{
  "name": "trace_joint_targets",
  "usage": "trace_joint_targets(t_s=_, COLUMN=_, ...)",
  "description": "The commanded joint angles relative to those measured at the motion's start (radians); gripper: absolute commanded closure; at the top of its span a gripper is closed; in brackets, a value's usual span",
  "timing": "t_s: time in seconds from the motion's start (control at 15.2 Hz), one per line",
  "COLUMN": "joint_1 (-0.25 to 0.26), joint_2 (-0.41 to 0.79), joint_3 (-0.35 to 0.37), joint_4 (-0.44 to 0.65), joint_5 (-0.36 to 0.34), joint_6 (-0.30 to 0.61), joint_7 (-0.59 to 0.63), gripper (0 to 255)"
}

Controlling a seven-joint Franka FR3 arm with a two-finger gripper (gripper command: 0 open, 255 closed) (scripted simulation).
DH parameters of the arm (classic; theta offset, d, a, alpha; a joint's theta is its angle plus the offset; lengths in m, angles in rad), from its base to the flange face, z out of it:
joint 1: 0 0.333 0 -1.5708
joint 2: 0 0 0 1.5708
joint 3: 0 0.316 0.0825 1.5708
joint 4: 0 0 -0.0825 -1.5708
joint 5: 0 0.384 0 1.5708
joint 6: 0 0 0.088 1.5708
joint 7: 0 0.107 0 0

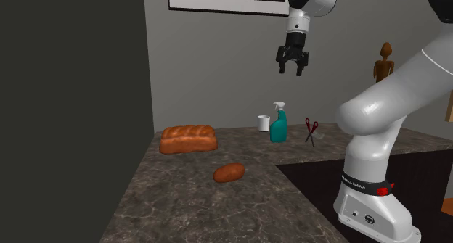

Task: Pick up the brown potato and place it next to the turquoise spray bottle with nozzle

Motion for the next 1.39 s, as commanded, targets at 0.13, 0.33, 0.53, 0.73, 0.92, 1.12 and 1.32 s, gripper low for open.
trace_joint_targets(t_s=0.13, joint_1=0.032, joint_2=0.006, joint_3=0.015, joint_4=-0.049, joint_5=0.005, joint_6=0.064, joint_7=-0.047, gripper=0)
trace_joint_targets(t_s=0.33, joint_1=0.081, joint_2=0.019, joint_3=0.039, joint_4=-0.119, joint_5=0.014, joint_6=0.161, joint_7=-0.117, gripper=0)
trace_joint_targets(t_s=0.53, joint_1=0.131, joint_2=0.040, joint_3=0.064, joint_4=-0.183, joint_5=0.023, joint_6=0.260, joint_7=-0.187, gripper=0)
trace_joint_targets(t_s=0.73, joint_1=0.182, joint_2=0.067, joint_3=0.090, joint_4=-0.242, joint_5=0.033, joint_6=0.362, joint_7=-0.255, gripper=0)
trace_joint_targets(t_s=0.92, joint_1=0.234, joint_2=0.103, joint_3=0.115, joint_4=-0.296, joint_5=0.042, joint_6=0.465, joint_7=-0.323, gripper=0)
trace_joint_targets(t_s=1.12, joint_1=0.286, joint_2=0.146, joint_3=0.142, joint_4=-0.345, joint_5=0.051, joint_6=0.572, joint_7=-0.390, gripper=0)
trace_joint_targets(t_s=1.32, joint_1=0.338, joint_2=0.198, joint_3=0.169, joint_4=-0.389, joint_5=0.060, joint_6=0.683, joint_7=-0.455, gripper=0)
